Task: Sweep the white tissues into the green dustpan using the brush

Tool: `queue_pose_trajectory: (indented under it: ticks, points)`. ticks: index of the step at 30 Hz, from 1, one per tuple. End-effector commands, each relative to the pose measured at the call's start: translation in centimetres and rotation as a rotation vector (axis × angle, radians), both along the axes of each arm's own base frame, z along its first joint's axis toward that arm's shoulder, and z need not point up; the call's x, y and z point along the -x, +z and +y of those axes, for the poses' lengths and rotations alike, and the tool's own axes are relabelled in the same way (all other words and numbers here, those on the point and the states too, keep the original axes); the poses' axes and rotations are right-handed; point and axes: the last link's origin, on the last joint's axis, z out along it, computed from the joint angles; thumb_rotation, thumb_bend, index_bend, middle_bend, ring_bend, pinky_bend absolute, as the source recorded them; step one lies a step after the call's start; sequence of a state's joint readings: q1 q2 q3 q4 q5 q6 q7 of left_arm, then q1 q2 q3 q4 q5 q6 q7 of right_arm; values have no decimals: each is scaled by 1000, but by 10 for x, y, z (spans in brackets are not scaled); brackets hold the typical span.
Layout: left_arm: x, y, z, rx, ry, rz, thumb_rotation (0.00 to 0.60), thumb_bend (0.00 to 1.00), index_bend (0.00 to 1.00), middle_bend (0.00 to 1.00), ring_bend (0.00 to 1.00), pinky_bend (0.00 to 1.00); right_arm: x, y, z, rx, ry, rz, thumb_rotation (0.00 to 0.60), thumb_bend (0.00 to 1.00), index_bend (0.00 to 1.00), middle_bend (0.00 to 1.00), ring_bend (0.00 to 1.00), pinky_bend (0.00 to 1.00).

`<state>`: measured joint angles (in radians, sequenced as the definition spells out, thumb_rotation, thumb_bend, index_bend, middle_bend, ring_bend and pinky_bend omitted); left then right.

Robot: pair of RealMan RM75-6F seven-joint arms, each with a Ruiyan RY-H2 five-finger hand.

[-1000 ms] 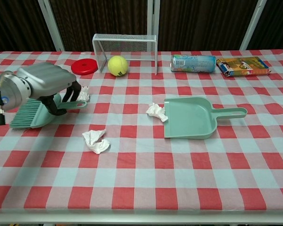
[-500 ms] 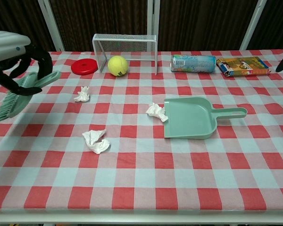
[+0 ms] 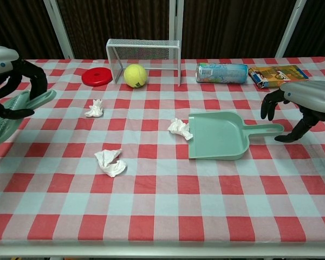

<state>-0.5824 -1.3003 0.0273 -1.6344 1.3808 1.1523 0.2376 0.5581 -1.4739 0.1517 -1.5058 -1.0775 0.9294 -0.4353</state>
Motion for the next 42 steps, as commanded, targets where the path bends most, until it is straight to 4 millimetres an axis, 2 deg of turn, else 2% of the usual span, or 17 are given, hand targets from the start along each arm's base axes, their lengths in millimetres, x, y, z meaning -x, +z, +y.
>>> queue_pose_trajectory:
  ticks: [1, 7, 17, 29, 36, 42]
  points:
    - [0, -1, 1, 3, 1, 2, 600, 420, 534, 548, 737, 852, -4, -4, -3, 1, 1, 5, 600, 149, 400, 395, 164, 210]
    - [-1, -2, 1, 6, -3, 0, 600, 420, 533, 547, 737, 851, -8, -11, -6, -12, 9, 36, 600, 220, 401, 430, 178, 210]
    - [-1, -2, 4, 11, 2, 2, 600, 420, 530, 546, 736, 848, -8, -23, -4, -20, 6, 58, 600, 226, 416, 441, 183, 210]
    - [1, -3, 6, 16, 6, 7, 600, 420, 530, 547, 735, 847, -13, -26, -8, -15, 17, 69, 600, 233, 441, 456, 202, 210]
    - [3, -2, 9, 8, 1, 12, 600, 422, 530, 547, 735, 847, -20, -25, -12, 3, 25, 67, 600, 345, 562, 543, 288, 228]
    - [13, 0, 24, 13, 22, -2, 600, 426, 529, 547, 735, 842, -31, -16, -15, -5, 38, 53, 600, 377, 633, 598, 339, 244]
